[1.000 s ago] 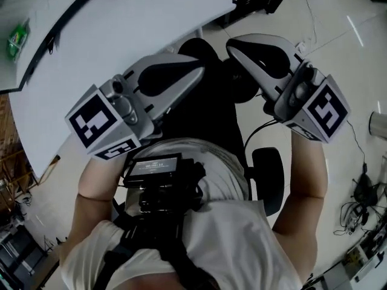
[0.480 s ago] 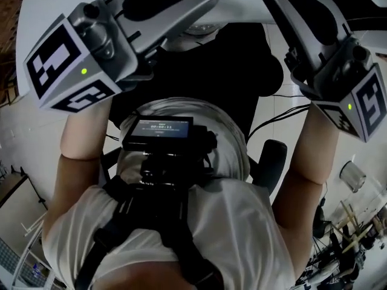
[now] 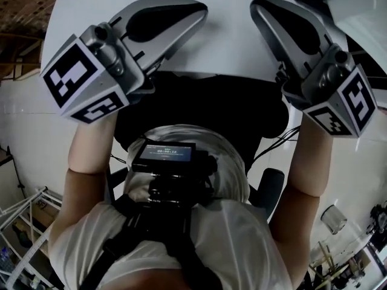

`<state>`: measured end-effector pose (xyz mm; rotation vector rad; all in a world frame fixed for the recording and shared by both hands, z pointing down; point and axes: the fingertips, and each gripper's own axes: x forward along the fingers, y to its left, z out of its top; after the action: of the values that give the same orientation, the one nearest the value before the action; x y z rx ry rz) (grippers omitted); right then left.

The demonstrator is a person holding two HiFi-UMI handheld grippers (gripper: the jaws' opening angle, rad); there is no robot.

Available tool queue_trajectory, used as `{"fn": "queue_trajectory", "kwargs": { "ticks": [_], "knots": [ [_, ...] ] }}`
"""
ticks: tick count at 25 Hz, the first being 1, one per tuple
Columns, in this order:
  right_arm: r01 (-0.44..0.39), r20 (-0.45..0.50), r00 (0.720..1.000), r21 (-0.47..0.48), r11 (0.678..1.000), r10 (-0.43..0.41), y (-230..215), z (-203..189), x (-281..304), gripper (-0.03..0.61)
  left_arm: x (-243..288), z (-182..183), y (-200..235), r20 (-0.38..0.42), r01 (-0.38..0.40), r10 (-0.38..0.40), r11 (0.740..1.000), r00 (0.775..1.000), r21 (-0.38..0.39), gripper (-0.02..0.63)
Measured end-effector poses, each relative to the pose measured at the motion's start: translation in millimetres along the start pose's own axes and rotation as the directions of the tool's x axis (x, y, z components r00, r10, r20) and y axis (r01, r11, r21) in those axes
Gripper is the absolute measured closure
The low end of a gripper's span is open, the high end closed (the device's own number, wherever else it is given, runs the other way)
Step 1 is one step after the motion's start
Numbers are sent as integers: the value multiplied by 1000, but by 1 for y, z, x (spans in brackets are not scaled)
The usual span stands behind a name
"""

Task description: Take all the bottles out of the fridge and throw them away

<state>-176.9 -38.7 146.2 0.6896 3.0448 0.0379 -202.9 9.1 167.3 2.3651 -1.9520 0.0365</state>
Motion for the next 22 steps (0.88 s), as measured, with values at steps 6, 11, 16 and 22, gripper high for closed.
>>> {"fn": "queue_trajectory", "kwargs": {
  "ticks": [6,11,16,22],
  "knots": [
    [-76,4,997,18,997,76,4,-2,68,578,-37,-7,56,3,-114,114,993,993,-1,601],
    [-84,-16,996,46,995,84,5,-10,88,578,-43,-11,70,3,-120,120,993,993,-9,601],
    [-93,-27,995,55,994,95,10,-11,90,578,-39,-9,68,-5,-113,113,993,994,-14,601],
    [-92,-26,995,53,994,93,10,-10,91,578,-36,-9,67,-14,-89,89,996,996,3,601]
  ]
}}
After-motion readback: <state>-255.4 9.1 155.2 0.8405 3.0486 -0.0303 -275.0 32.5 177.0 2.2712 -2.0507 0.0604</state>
